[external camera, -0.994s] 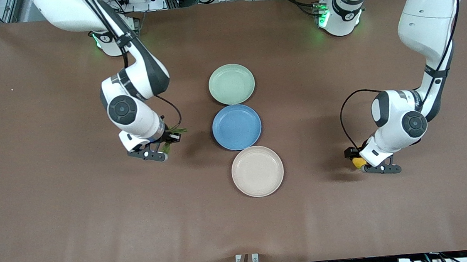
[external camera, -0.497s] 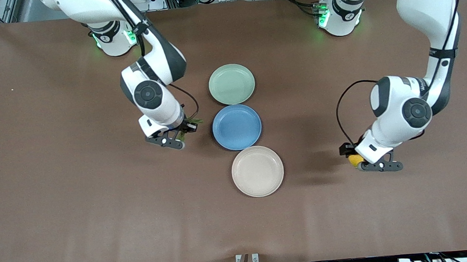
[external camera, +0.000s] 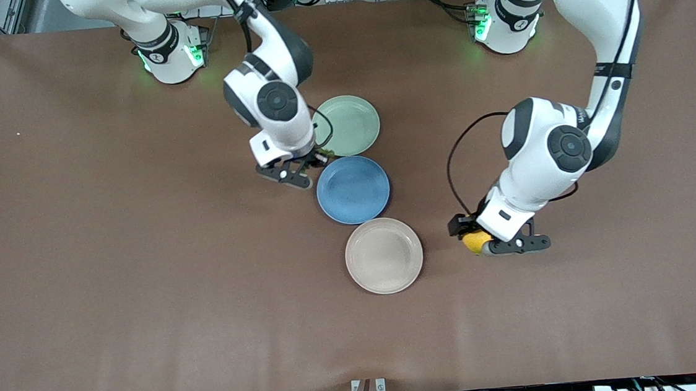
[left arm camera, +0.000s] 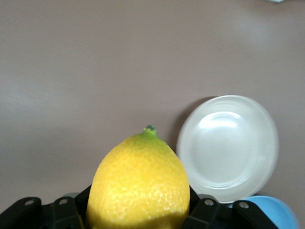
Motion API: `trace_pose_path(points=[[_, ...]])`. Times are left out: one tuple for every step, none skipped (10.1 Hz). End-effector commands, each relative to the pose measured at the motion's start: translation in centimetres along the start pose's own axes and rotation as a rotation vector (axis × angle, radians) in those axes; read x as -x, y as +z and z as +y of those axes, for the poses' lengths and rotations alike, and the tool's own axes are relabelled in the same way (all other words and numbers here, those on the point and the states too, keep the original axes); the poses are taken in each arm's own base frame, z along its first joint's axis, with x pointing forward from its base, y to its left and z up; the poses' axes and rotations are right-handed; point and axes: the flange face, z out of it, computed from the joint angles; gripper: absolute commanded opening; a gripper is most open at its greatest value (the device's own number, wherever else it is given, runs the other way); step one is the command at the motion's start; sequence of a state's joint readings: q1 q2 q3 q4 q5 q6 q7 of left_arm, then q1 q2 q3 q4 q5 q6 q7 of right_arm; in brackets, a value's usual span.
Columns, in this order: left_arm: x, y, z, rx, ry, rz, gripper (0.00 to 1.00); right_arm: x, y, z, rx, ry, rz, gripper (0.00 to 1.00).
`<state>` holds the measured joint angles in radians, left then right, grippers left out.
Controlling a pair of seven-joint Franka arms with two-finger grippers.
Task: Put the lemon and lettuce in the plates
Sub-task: 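Carry the lettuce toward the green plate while the left gripper carries the lemon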
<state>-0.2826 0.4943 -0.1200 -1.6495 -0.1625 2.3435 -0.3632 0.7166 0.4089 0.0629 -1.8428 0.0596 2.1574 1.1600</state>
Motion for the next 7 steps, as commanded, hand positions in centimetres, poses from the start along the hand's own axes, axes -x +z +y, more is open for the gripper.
trace_pose_path(points=[[-1.1,2.6,4.8,0.054,-0.11,-0.011,0.28,4.6,0.3,-1.2,0.006,0.025,0.003,0.0],[-1.1,5.0,6.7,0.063,-0.143,-0.015,0.33,6.3,1.0,-1.9,0.013,0.024,0.006,0.0],[-0.7,7.0,7.8,0.066,-0.154,-0.008,0.34,7.9,1.3,-2.4,0.014,0.033,0.007,0.0],[-0.7,8.7,7.8,0.078,-0.159,0.012,0.34,10.2,1.7,-2.9,0.02,0.035,0.01,0.0],[-0.4,10.5,8.0,0.085,-0.157,0.026,0.34,12.1,2.8,-3.3,0.037,0.044,0.015,0.0],[-0.3,11.8,7.8,0.093,-0.164,0.041,0.34,13.1,3.9,-3.4,0.054,0.053,0.017,0.0],[0.0,12.8,8.2,0.102,-0.167,0.053,0.34,13.4,4.1,-3.4,0.06,0.054,0.019,0.0]])
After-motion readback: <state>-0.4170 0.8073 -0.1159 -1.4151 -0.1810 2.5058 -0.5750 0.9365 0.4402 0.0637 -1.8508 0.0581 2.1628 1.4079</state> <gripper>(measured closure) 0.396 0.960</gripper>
